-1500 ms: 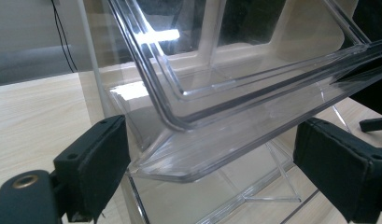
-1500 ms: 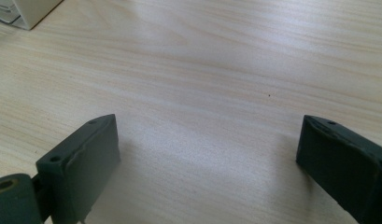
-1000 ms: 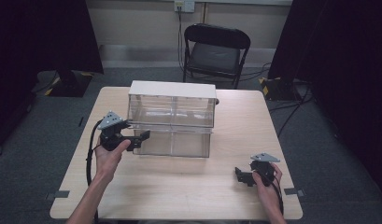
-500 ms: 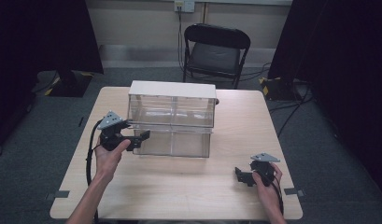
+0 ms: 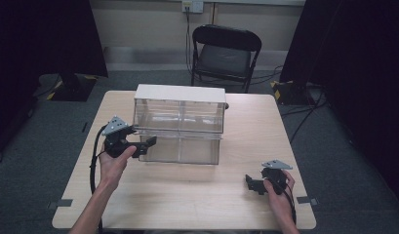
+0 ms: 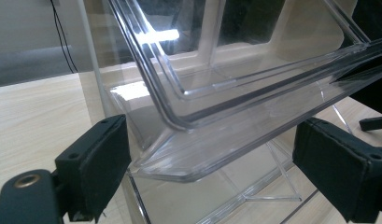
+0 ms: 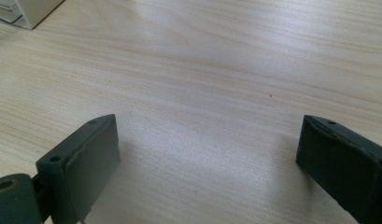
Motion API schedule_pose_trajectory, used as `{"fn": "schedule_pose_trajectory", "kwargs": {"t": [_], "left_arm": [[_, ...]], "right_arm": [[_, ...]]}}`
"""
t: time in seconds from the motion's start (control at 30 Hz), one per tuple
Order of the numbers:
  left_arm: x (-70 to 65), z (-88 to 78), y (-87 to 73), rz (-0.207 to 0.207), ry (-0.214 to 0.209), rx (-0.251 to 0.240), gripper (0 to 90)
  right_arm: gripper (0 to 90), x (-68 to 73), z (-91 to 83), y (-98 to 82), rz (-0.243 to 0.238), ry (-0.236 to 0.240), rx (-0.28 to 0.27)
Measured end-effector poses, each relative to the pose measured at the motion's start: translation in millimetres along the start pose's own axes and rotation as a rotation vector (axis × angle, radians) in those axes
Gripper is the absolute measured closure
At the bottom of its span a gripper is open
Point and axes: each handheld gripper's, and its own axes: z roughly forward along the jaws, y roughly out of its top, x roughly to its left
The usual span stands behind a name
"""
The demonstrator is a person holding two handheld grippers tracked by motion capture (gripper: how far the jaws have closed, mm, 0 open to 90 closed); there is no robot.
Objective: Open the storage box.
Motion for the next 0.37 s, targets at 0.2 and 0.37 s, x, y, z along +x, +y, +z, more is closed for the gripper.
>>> {"fn": "schedule_pose_trajectory", "kwargs": {"t": [0.2,0.37], "left_arm": [[0.4,0.1,-0.1,-0.003,-0.003,-0.003,11.2],[0.7,0.0,0.3,-0.003,-0.005,0.000,11.3]], "right_arm": [[5.1,0.1,0.0,0.1,0.000,-0.001,0.002],[5.1,0.1,0.0,0.1,0.001,0.000,0.002]]}}
